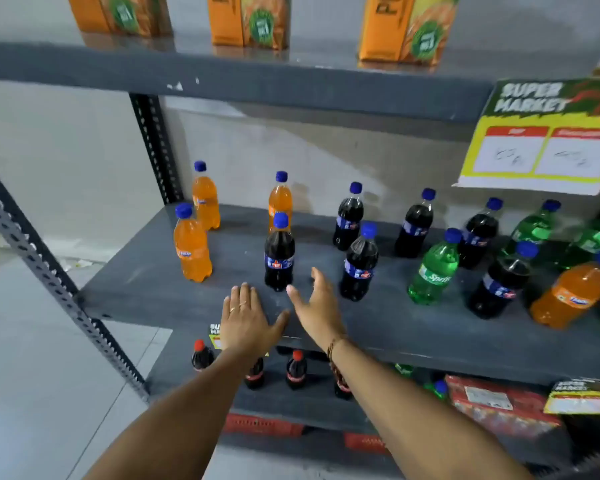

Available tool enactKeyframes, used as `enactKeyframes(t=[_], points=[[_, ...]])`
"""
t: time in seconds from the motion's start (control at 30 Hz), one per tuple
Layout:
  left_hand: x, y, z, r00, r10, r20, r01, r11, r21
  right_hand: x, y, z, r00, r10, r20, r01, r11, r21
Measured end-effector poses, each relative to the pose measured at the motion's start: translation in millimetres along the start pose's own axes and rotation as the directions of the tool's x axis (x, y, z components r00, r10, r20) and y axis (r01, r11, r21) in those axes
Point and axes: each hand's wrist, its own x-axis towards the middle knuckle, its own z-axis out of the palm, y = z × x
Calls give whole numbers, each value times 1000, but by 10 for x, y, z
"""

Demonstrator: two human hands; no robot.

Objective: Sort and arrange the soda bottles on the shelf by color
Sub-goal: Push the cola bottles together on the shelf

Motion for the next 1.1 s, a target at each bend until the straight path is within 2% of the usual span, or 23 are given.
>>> enactKeyframes(t=[0.17, 0.33, 0.43, 0.63, 0.77, 0.87, 0.97, 1.1], points=[[31, -7, 56, 997, 12, -76, -9, 999, 39, 321, -83, 222, 998, 30, -47, -25, 994, 105], [15, -10, 20, 996, 26, -85, -22, 999, 46, 446, -80, 430, 991, 45, -129, -15, 974, 224], [13, -10, 20, 996, 28, -81, -22, 997, 70, 372, -27, 388, 990, 33, -134, 0, 971, 238], [25, -2, 53, 995, 8, -98, -1, 998, 70, -112, 397, -110, 983, -130, -131, 156, 965, 211], [-8, 56, 36, 994, -14, -110, 20, 998, 51, -324, 663, -608, 942, -198, -271, 250, 952, 175], [-12, 228, 20, 995, -37, -92, 39, 999, 20, -294, 843, -880, 926, -148, -349, 198, 974, 114], [4, 507, 53, 999, 5, -39, -4, 1000, 17, -180, 910, -1036, 954, -56, -293, 87, 992, 94], [17, 824, 142, 997, -69, -19, 68, 997, -41, -128, 939, -1148, 974, -100, -202, 104, 995, 8]])
